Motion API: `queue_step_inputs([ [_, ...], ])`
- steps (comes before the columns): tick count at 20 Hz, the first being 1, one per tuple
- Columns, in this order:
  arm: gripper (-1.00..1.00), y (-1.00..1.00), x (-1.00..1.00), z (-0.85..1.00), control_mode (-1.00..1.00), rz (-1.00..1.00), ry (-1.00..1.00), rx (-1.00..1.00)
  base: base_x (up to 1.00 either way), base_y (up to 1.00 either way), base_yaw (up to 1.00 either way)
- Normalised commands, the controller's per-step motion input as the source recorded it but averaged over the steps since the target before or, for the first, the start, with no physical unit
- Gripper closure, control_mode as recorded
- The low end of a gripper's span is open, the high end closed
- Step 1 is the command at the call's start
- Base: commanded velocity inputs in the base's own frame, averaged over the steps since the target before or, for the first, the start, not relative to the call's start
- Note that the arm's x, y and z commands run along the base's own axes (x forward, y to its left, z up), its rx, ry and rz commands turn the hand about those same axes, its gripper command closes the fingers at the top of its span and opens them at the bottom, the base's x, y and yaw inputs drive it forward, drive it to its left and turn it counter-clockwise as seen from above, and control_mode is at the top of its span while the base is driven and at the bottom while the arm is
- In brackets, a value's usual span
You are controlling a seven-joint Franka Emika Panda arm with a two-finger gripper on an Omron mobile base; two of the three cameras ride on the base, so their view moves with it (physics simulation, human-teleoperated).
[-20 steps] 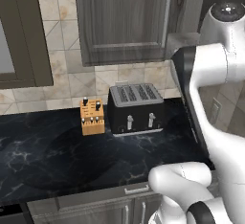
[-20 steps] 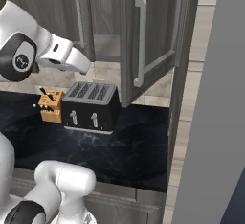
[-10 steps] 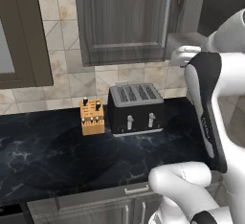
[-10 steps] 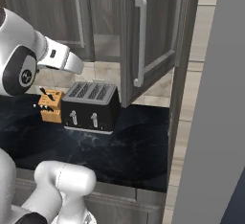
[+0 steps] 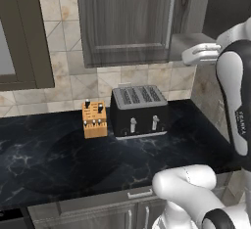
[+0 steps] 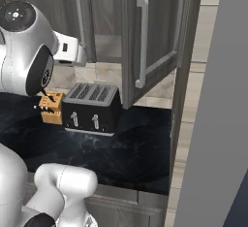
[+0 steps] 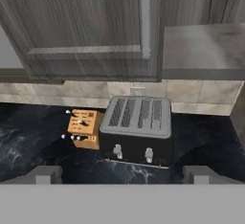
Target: Open the cabinet. Pick the spray and place it next to the sink. Then close the cabinet.
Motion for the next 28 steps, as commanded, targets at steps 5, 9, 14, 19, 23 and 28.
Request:
queue_step_inputs([
  [5,-1.00,0.23,0.33,0.00,-1.00,0.03,0.00,0.00,0.00,0.00,0.00],
  [9,-1.00,0.33,0.31,-0.01,-1.00,-0.01,0.00,0.00,0.00,0.00,0.00],
  [14,-1.00,0.06,0.32,-0.01,-1.00,-0.15,0.00,0.00,0.00,0.00,0.00],
  [19,-1.00,-0.02,0.26,0.00,-1.00,-0.26,0.00,0.00,0.00,0.00,0.00],
  [23,-1.00,0.00,0.40,0.02,-1.00,-0.13,0.00,0.00,0.00,0.00,0.00],
  [28,-1.00,-0.12,0.60,0.00,-1.00,0.00,0.00,0.00,0.00,0.00,0.00],
])
